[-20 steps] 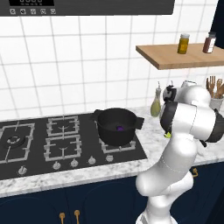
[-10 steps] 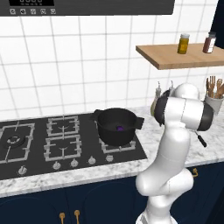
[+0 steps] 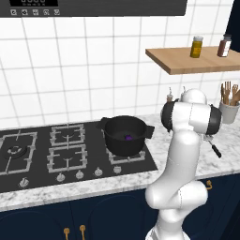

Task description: Put the eggplant and lemon wedge in the pot. Retrieve the spatula and lightly stir the vegetables in the pot.

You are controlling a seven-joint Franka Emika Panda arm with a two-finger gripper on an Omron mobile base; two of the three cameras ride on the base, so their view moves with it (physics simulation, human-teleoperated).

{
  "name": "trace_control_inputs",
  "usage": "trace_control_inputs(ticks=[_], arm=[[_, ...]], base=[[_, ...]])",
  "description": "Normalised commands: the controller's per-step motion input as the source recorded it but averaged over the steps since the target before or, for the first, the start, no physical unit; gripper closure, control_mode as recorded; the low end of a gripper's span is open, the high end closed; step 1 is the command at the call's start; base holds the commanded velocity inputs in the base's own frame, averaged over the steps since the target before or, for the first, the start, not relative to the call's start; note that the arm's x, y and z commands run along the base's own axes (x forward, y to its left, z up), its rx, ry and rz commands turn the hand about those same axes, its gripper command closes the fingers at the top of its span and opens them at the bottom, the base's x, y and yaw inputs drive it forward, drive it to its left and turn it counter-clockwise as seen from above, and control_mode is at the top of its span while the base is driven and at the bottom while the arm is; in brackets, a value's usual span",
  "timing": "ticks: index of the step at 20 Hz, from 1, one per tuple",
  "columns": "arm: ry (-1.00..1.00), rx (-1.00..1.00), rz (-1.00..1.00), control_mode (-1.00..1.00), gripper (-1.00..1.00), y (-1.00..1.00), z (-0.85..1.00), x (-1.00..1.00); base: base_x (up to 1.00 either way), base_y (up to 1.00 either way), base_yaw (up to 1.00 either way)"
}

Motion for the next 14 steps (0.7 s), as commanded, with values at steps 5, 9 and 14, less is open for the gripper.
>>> trace_control_inputs(ticks=[5,9,14], arm=[[0.00,0.00,-0.01,-1.00,1.00,0.10,-0.34,-0.13],[0.00,0.00,-0.03,-1.00,1.00,0.09,-0.19,-0.28],[-0.05,0.00,-0.07,-1.00,1.00,0.00,0.00,-0.47]], base=[[0.00,0.00,0.00],[0.00,0.00,0.00],[0.00,0.00,0.00]])
